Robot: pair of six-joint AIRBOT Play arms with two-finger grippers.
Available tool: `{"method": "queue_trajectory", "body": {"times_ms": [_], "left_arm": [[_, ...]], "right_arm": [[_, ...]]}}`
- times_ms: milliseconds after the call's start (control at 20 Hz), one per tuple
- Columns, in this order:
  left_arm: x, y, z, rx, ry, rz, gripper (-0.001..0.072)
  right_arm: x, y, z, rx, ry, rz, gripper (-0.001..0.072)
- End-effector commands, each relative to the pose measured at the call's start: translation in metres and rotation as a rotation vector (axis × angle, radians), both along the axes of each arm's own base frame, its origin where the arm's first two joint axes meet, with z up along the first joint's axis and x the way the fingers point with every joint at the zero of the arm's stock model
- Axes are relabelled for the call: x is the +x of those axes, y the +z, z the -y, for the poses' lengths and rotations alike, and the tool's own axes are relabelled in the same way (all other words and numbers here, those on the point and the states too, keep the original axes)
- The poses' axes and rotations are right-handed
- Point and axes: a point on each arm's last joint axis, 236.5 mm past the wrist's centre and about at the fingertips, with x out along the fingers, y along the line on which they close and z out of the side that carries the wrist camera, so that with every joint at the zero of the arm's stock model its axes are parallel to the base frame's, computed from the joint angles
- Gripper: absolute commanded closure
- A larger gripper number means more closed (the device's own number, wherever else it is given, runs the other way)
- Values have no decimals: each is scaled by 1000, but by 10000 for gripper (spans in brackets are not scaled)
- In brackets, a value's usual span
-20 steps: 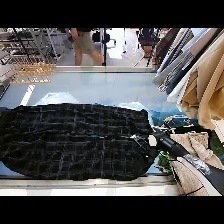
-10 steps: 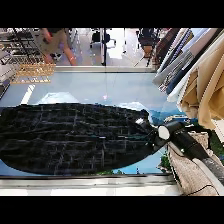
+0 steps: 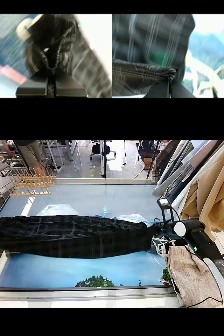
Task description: Fold the clothes and pants, and hang the long-sleeved shirts on hangers.
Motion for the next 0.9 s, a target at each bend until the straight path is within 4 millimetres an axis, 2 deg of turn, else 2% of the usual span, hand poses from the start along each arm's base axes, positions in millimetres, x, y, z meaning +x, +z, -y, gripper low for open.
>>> {"method": "queue_trajectory", "body": {"times_ms": [0, 150, 250, 400, 550, 600, 650, 700, 750, 800, 850], "left_arm": [[71, 35, 1, 64, 98, 184, 697], [123, 32, 8, 85, 179, 260, 697], [151, 18, 10, 55, 250, 293, 697], [172, -14, 6, -3, 342, 308, 697], [180, -58, 3, -20, 369, 273, 678], [182, -69, 2, -23, 378, 266, 545], [183, -78, 2, -28, 379, 256, 308], [183, -82, 3, -37, 381, 253, 97], [184, -82, 4, -57, 385, 260, -8], [184, -78, 3, -85, 391, 275, -6], [182, -69, 7, -131, 384, 290, -5]], "right_arm": [[63, 9, 16, 49, -88, 156, 700], [101, -25, 21, 42, -102, 124, 700], [126, -53, 21, 34, -103, 102, 701], [155, -90, 35, 76, -189, 58, 700], [162, -115, 38, 98, -211, 16, 700], [161, -119, 38, 105, -221, 7, 700], [160, -121, 42, 108, -233, 0, 698], [158, -122, 44, 115, -241, -11, 650], [154, -123, 45, 137, -256, -40, 460], [145, -125, 44, 182, -278, -95, 204], [133, -128, 40, 235, -285, -166, 132]]}}
